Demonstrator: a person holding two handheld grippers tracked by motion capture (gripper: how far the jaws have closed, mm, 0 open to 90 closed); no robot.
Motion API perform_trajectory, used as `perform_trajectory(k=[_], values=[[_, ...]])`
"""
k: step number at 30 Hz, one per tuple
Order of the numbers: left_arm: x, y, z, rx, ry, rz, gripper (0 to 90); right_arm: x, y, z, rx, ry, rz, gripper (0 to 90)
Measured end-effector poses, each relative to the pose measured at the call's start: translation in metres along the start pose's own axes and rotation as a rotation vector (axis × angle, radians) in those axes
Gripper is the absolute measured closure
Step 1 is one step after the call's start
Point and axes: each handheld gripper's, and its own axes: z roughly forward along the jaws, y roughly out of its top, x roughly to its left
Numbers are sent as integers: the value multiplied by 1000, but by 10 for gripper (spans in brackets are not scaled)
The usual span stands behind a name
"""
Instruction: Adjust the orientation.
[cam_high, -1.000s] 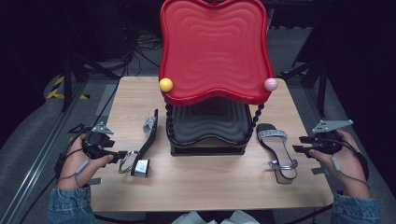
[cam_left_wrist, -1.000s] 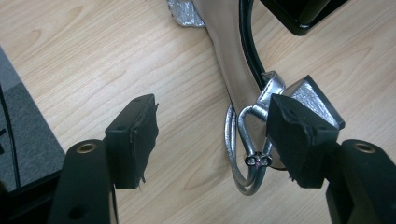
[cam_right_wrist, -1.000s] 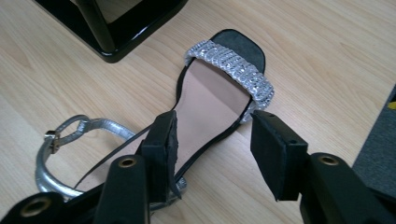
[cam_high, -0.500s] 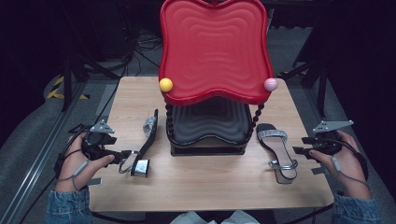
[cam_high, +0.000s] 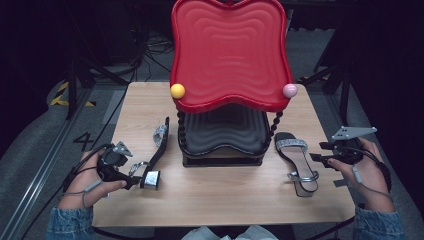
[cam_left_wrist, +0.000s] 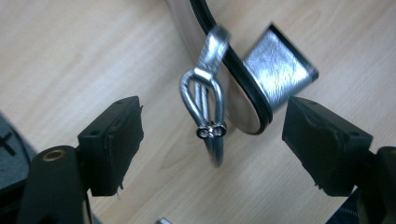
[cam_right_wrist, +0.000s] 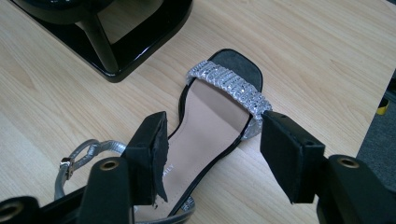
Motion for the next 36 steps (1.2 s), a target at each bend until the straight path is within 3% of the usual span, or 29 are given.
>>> perform_trajectory(k=[3,5,10,13,16,17,23,28,31,36], values=[[2,-2,6,24,-2,-3,236,1,1,0,-7,-3,-6,424],[3,-3,6,26,-26,7,240,1,1,1,-8,1,-7,424],[6,-7,9,30,-29,-14,265,1,1,3,-5,10,-3,424],[8,-10,15,69,-65,-33,351,2,0,4,2,12,-4,424],[11,-11,21,87,-68,-32,397,2,1,5,0,13,-5,424],[12,-13,25,99,-90,-46,406,2,1,5,0,13,-5,423],[17,-15,29,87,-121,-70,518,2,0,6,1,14,-4,423],[19,-16,22,47,-156,-85,742,2,0,8,14,16,-5,423],[19,-15,21,43,-147,-95,802,2,-1,8,9,18,-6,423],[17,-14,14,31,-133,-119,814,0,-1,7,5,13,-2,423]])
